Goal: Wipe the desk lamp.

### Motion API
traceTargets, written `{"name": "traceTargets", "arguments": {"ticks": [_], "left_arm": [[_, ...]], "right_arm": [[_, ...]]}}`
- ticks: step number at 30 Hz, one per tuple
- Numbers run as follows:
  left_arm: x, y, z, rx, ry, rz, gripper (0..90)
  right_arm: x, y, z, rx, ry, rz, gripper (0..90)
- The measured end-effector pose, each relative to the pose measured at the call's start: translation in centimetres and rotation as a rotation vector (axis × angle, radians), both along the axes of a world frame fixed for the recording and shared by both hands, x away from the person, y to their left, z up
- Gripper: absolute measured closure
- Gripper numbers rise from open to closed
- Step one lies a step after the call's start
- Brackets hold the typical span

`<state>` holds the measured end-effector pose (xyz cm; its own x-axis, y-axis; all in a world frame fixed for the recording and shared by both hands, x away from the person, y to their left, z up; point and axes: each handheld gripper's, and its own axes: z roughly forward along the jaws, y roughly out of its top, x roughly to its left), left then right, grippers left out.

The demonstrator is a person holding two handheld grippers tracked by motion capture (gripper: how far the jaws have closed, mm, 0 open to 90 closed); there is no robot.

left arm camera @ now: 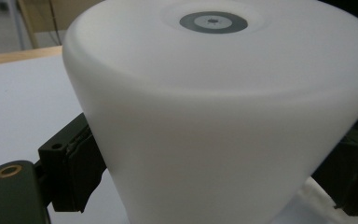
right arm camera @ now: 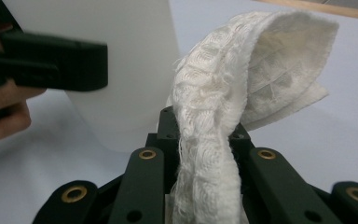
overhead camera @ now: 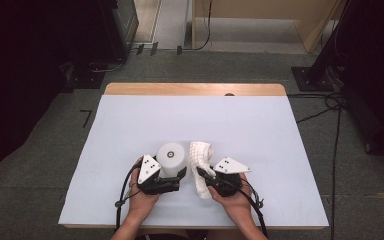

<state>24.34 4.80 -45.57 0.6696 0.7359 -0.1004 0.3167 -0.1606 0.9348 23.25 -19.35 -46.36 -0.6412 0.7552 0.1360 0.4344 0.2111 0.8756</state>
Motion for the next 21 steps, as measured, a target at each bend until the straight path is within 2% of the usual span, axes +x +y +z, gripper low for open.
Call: {"name": "traceTargets", "arguments": {"ticks": [2, 6, 7, 10, 11, 12, 14, 17, 20, 21], "left_arm": [[-0.1, -0.1, 0.2, 0.008, -0.008, -0.019, 8.6], [-0.1, -0.4, 0.0, 0.012, 0.004, -0.042, 8.7], [-0.1, -0.6, -0.2, 0.025, 0.003, -0.048, 8.7], [-0.2, -1.1, -0.3, 0.042, 0.006, -0.061, 8.7], [-0.2, -1.2, -0.3, 0.055, 0.003, -0.081, 8.7], [-0.2, -1.2, -0.3, 0.055, 0.003, -0.081, 8.7], [-0.2, -1.3, -0.2, 0.046, 0.003, -0.089, 8.7], [-0.2, -1.1, 0.1, 0.032, 0.006, -0.093, 8.7], [-0.1, -0.8, 0.4, 0.02, 0.005, -0.093, 8.7], [0.0, -0.5, 0.7, 0.001, 0.007, -0.086, 8.7]], "right_arm": [[-0.2, 0.5, 0.2, -0.004, 0.0, 0.006, 75.1], [-0.3, 0.4, 0.7, 0.014, -0.014, 0.009, 75.2], [-0.4, 0.0, 1.4, 0.032, -0.035, 0.005, 75.2], [-0.6, -0.1, 1.9, 0.042, -0.039, -0.001, 75.2], [-0.8, -0.4, 2.8, 0.051, -0.055, -0.007, 75.2], [-0.8, -0.4, 2.8, 0.051, -0.055, -0.007, 75.2], [-1.1, -0.6, 3.9, 0.067, -0.085, -0.006, 75.2], [-1.2, -0.7, 4.0, 0.072, -0.102, -0.002, 75.2], [-1.1, -0.6, 3.6, 0.069, -0.086, 0.002, 75.2], [-1.0, -0.4, 3.0, 0.061, -0.072, 0.006, 75.2]]}}
